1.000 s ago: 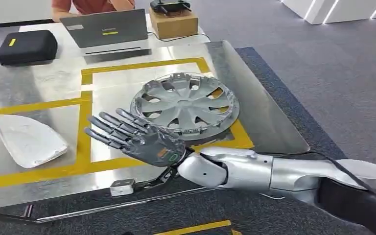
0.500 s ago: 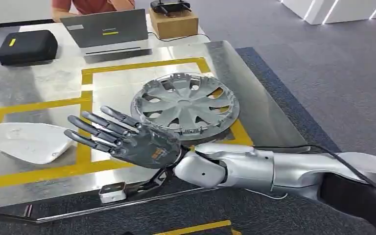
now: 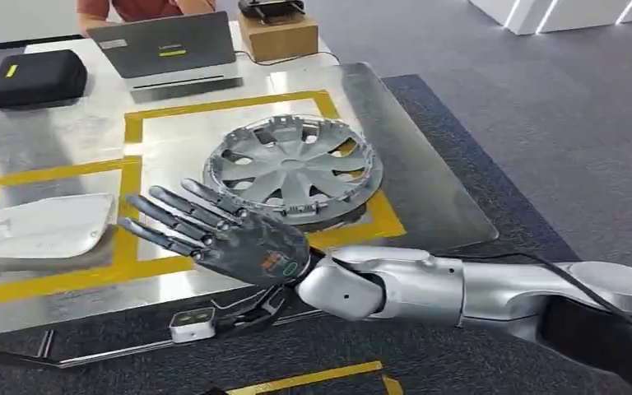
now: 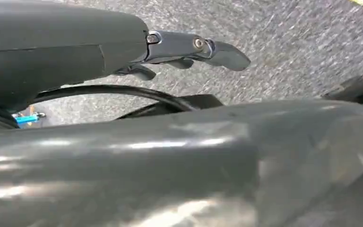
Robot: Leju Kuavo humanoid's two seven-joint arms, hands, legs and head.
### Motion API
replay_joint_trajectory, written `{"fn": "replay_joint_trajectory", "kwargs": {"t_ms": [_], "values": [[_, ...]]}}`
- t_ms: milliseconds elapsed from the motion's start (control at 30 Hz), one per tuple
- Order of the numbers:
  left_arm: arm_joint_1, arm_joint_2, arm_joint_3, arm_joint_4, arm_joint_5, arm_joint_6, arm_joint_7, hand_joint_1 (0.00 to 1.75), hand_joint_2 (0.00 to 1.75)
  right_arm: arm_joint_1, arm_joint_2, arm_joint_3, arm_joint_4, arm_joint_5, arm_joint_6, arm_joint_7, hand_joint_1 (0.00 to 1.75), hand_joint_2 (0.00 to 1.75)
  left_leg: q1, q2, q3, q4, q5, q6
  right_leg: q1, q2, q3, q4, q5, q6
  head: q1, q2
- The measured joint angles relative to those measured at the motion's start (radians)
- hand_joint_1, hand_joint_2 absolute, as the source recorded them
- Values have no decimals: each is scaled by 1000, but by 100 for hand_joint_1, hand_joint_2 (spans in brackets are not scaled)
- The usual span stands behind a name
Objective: Take the parts from the cabinet and place them on the table.
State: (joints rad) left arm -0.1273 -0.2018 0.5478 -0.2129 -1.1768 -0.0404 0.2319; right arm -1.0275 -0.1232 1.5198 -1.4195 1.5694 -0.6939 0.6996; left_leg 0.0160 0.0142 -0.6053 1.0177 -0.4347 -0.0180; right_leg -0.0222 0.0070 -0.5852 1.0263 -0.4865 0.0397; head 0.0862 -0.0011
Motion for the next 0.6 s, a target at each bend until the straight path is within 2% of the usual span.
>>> {"fn": "replay_joint_trajectory", "kwargs": {"t_ms": [33,67,100,133,167,200,233,267,333,367,400,433,500,533,567,600], "values": [[1,1,0,0,1,0,0,0,0,5,0,-2,0,0,0,0,0,175,1,0,-3,1,2,-4,-1,0,-4,0,6,-10,-1,0],[-1,1,0,0,2,0,0,0,0,5,-1,-4,0,0,0,0,0,175,4,-2,-10,9,-13,-7,-3,-2,-11,-2,13,-21,-2,0],[-1,1,0,0,2,1,0,0,0,5,-1,-6,0,0,0,0,0,175,3,-3,-25,47,-60,-8,-2,-2,-18,-2,20,-30,-4,0],[-1,1,0,0,3,4,0,0,0,6,-1,-9,0,0,0,0,0,175,3,-4,-48,117,-112,-9,0,-2,-27,-2,26,-35,-4,0],[-1,1,0,0,3,5,1,0,0,9,-1,-10,0,0,0,0,0,175,3,-4,-68,178,-149,-9,2,-2,-34,-2,31,-38,-5,0],[-1,2,0,0,4,6,2,0,0,19,-2,-11,0,0,0,0,0,175,2,-5,-96,282,-199,-7,8,-2,-49,-2,41,-40,-4,0],[0,2,0,0,4,9,3,0,0,28,-2,-11,0,0,0,0,0,175,0,-5,-93,305,-207,-3,12,-2,-58,-1,49,-41,-3,0],[0,2,0,0,5,12,3,0,0,35,-3,-12,0,0,0,-1,0,175,-2,-6,-71,287,-195,3,16,-2,-68,-1,57,-42,-4,0],[-1,3,0,0,15,16,3,0,0,60,-5,-31,0,0,0,-33,0,175,-13,-7,33,134,-137,26,24,1,-85,-2,75,-43,-4,0],[-2,4,0,0,18,18,3,0,0,72,-5,-47,-1,0,0,-23,0,175,-22,-9,96,41,-115,44,24,1,-90,-2,84,-44,-3,0],[-4,7,0,0,20,21,3,0,0,74,-6,-53,-2,-1,0,-12,0,175,-28,-7,116,-8,-128,55,31,1,-97,-1,91,-38,-3,0],[-5,3,0,0,23,24,3,0,0,73,-10,-54,-2,-1,0,-6,0,175,-30,-2,108,-7,-114,46,28,-2,-100,-4,100,-33,-3,0],[-1,4,0,0,26,28,3,0,0,86,-13,-58,-2,-1,0,-17,0,175,-36,-5,100,-6,-101,48,23,-7,-100,-13,118,-22,-4,0],[3,3,0,0,35,32,3,0,0,114,-15,-72,-4,-1,0,-54,0,175,-35,-5,99,-15,-85,54,25,-7,-97,-21,130,-14,-3,0],[5,-1,-1,0,45,33,3,0,0,151,-26,-102,-10,-2,0,-102,0,175,-22,1,92,-29,-67,56,23,-4,-104,-18,121,-11,-5,0],[5,0,-3,0,51,35,4,0,0,187,-30,-130,-18,0,-1,-107,0,175,-23,-2,80,-33,-52,64,23,-4,-125,9,62,-4,-2,0]]}}
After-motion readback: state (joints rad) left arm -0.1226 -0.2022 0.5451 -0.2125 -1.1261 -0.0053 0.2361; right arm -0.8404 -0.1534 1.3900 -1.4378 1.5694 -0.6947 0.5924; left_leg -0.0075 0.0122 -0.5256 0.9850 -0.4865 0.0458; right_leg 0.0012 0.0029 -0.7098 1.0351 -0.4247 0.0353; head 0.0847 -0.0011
